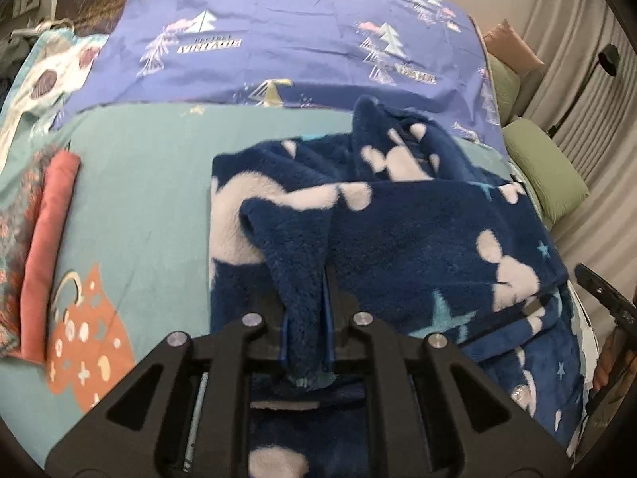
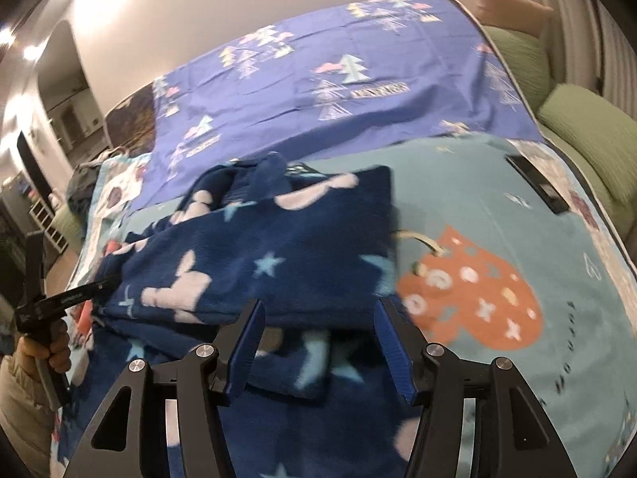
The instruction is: Fold small clothes
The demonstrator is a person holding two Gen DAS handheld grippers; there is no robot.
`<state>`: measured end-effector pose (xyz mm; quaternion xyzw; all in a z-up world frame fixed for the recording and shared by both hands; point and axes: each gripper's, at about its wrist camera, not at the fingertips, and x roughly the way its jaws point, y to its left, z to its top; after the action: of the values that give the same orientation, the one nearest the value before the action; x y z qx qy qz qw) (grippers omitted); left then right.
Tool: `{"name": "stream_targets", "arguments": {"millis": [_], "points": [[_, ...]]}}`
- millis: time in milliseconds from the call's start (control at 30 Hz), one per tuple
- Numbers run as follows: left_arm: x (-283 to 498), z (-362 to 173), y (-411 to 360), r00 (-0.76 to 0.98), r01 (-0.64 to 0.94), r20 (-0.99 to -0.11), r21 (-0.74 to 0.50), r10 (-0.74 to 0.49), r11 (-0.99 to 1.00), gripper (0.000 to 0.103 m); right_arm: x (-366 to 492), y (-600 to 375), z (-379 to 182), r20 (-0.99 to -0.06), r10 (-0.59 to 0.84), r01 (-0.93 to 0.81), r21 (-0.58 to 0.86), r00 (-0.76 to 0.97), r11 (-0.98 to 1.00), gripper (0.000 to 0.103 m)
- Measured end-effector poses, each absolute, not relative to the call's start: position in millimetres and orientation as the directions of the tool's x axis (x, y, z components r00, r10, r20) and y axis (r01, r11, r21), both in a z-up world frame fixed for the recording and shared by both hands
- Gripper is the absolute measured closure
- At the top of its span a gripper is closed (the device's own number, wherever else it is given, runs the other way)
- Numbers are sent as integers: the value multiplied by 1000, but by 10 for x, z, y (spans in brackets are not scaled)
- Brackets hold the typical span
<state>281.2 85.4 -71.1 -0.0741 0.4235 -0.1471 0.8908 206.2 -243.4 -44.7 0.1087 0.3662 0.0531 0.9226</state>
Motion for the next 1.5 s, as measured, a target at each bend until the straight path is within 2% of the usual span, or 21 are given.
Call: {"name": "stream_targets", "arguments": {"millis": [67,133,167,300,400,433,567,600,667,767,900,1033,1100,1200,1300,1367,1400,1433,1500], "points": [[2810,-634,887,611,216,-707,-283,-355,935,74,2161,-2381,-504,-687,176,-28,220,705,975,45],[2872,-590,941,629,195,-692,-301,-355,933,46,2255,-2377,-626,-730,163,-2,216,664,976,45],[2912,-593,964,629,179,-695,-306,-348,935,44,2278,-2397,-682,-738,169,7,229,653,973,45],[3144,-703,969,602,127,-726,-324,-332,937,44,2255,-2416,-748,-734,185,9,252,654,968,45],[3224,-757,860,582,136,-750,-292,-315,947,93,2251,-2399,-765,-739,179,5,240,650,971,45],[3176,-690,831,608,148,-728,-289,-318,946,95,2245,-2404,-777,-743,179,3,237,645,972,45],[2890,-235,761,780,230,-550,-193,-299,954,93,2263,-2388,-852,-769,149,8,196,621,981,45],[2922,-221,751,793,224,-548,-145,-266,964,92,2275,-2388,-880,-780,139,15,186,611,982,45],[3087,-365,774,753,193,-622,-101,-213,976,91,2276,-2411,-933,-794,143,31,200,591,979,45],[3169,-645,865,678,158,-711,-107,-186,982,91,2204,-2443,-900,-786,158,37,224,598,974,45],[3040,-662,935,687,123,-716,-57,-126,991,75,2064,-2489,-733,-773,157,29,221,615,975,45],[2918,-412,866,755,101,-651,-2,-78,995,67,1980,-2565,-365,-694,163,24,251,701,968,45],[2901,-304,779,762,153,-631,-48,-148,987,66,2077,-2566,-229,-658,178,13,274,731,962,45],[2887,-379,548,709,238,-667,-81,-230,968,66,2283,-2526,-215,-634,241,-23,332,735,943,45],[2931,-794,356,644,241,-753,38,-131,970,66,2541,-2463,-487,-682,288,-33,360,672,932,46],[2898,-1010,383,647,262,-751,61,-128,963,66,2684,-2444,-873,-782,211,37,286,587,958,55],[2856,-998,402,663,266,-735,53,-143,963,66,2679,-2444,-975,-786,201,31,269,584,963,62],[2820,-954,423,663,266,-734,48,-146,963,66,2606,-2451,-994,-756,207,8,271,621,963,62],[2756,-862,425,660,276,-737,57,-146,959,66,2488,-2424,-912,-754,175,5,230,634,973,62]]}}
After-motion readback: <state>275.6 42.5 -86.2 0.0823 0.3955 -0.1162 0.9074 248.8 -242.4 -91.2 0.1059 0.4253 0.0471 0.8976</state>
